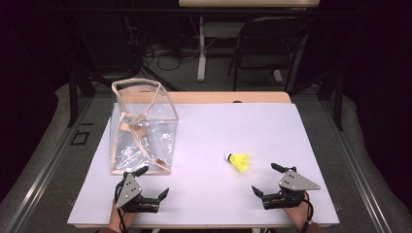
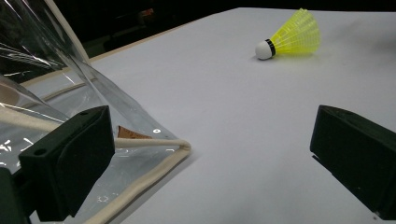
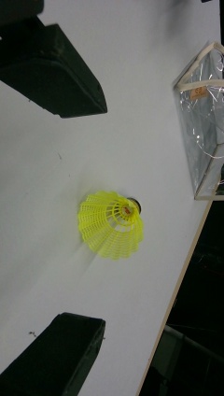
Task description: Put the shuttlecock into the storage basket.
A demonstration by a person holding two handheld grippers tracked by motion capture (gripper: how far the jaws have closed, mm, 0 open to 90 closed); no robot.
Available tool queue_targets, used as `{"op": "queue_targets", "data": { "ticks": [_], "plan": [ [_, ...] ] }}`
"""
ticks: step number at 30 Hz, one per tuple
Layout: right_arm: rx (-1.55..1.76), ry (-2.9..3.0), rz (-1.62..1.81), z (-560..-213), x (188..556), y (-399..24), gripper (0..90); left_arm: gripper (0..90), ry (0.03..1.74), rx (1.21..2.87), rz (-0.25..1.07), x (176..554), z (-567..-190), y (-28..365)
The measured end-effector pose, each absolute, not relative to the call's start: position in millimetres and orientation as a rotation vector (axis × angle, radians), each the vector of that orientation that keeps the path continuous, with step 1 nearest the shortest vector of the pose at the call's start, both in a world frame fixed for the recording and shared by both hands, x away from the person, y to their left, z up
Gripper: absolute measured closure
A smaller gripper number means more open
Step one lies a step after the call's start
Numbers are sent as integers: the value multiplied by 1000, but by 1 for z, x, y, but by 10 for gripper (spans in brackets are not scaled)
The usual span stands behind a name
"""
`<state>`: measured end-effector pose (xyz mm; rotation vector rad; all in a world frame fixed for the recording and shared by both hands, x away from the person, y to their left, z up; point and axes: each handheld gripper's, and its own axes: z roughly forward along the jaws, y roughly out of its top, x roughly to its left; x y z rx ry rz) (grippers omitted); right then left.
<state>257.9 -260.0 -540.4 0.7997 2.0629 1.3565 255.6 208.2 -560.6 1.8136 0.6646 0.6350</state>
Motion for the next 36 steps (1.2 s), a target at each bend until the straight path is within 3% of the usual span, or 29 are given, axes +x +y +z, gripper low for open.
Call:
{"op": "queue_targets", "data": {
  "ticks": [36],
  "plan": [
    [809,2170,1303,-528,303,-251,0,0,662,1812,633,256,-560,208]
  ]
}}
